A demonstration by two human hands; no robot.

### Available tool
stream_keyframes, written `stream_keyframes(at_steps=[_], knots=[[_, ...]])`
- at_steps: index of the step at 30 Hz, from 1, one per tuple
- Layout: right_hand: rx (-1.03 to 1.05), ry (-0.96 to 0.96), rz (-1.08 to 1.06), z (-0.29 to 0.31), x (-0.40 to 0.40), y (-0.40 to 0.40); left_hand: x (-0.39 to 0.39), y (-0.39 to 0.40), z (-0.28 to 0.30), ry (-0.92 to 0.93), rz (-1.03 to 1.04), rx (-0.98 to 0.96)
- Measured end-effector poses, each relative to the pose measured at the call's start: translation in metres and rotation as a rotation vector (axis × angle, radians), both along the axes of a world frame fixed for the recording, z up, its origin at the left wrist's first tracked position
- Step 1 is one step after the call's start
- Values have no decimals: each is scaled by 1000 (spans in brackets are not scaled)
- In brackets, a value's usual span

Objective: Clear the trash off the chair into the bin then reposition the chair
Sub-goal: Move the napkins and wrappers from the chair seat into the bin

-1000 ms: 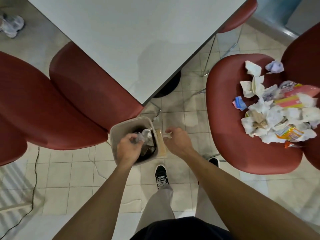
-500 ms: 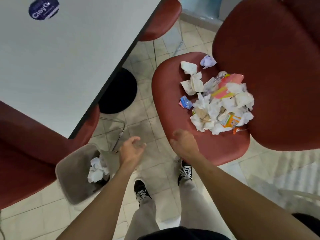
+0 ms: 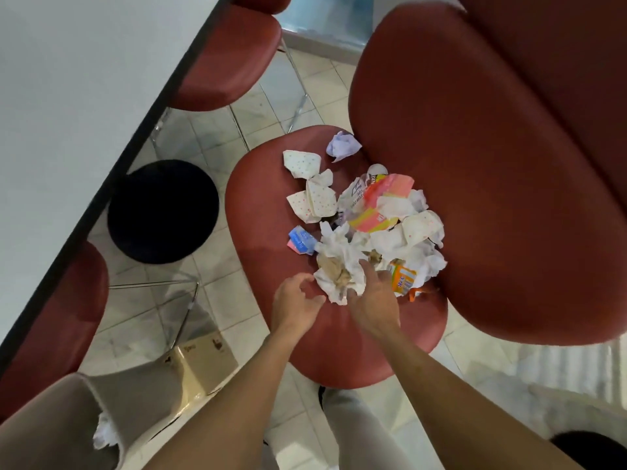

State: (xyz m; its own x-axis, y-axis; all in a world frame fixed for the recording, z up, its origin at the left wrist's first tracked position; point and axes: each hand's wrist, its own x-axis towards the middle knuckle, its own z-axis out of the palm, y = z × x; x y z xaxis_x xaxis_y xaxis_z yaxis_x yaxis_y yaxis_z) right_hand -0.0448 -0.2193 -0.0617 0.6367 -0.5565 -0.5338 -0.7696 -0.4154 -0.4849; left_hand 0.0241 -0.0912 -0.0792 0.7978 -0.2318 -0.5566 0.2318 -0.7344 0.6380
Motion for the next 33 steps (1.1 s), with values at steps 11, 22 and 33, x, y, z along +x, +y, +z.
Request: stream_keyframes(at_steps=[11, 22, 33], knots=[[24, -49, -34, -53, 22, -30, 2, -69, -59, -113, 9, -50], [-32, -189, -128, -25, 20, -28, 1, -44, -29, -65, 38, -9], [-40, -254, -129, 58, 0, 29, -22, 46, 48, -155, 127, -87]])
